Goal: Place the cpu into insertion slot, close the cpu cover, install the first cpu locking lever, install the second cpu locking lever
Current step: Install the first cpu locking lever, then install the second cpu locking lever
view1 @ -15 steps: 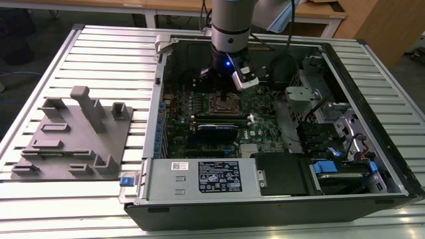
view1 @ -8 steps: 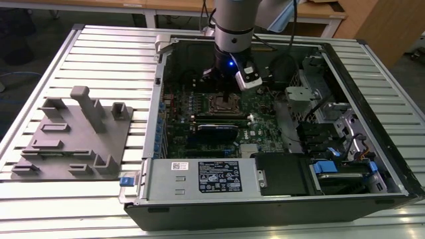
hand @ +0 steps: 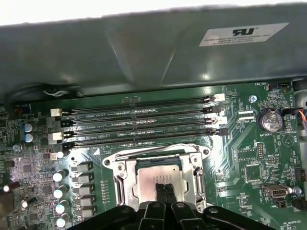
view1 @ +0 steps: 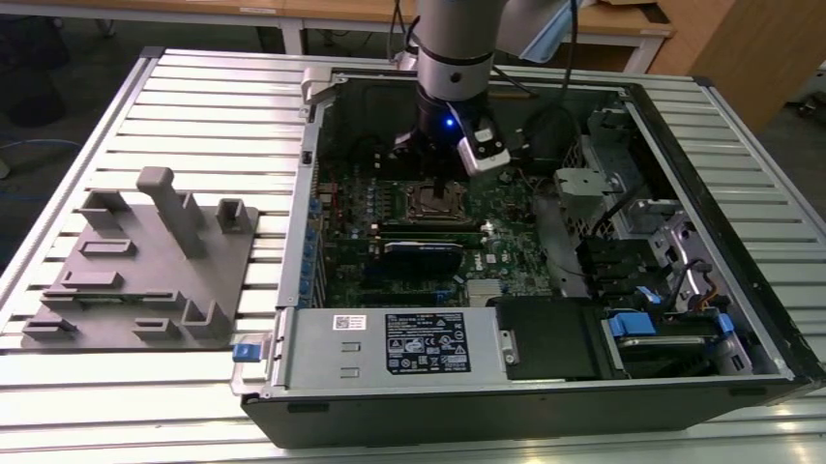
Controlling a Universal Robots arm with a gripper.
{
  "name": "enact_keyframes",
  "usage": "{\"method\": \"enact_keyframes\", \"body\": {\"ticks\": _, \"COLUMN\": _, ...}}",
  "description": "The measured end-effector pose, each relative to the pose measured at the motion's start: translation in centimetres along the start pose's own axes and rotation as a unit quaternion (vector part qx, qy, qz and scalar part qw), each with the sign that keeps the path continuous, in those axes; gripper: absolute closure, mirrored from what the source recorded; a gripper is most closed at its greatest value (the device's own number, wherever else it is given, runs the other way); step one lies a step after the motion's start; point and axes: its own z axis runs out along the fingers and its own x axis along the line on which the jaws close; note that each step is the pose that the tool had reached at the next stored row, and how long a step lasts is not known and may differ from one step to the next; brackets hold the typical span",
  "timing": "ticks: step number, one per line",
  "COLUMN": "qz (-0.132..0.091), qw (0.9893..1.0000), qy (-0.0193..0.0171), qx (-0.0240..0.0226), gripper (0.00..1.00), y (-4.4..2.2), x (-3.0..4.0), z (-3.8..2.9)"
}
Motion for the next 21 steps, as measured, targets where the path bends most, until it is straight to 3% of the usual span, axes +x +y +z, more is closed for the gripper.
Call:
{"method": "enact_keyframes", "body": {"ticks": 6, "qz": 0.000, "qw": 1.0000, "qy": -0.0001, "qx": -0.0002, "gripper": 0.90, "y": 0.01, "x": -0.02, "z": -0.36}}
{"method": "enact_keyframes", "body": {"ticks": 8, "qz": 0.000, "qw": 1.0000, "qy": 0.0000, "qx": 0.0000, "gripper": 0.90, "y": 0.10, "x": -0.14, "z": -3.28}}
{"method": "enact_keyframes", "body": {"ticks": 21, "qz": 0.000, "qw": 1.0000, "qy": -0.0001, "qx": 0.0009, "gripper": 0.90, "y": -0.03, "x": -0.15, "z": -3.13}}
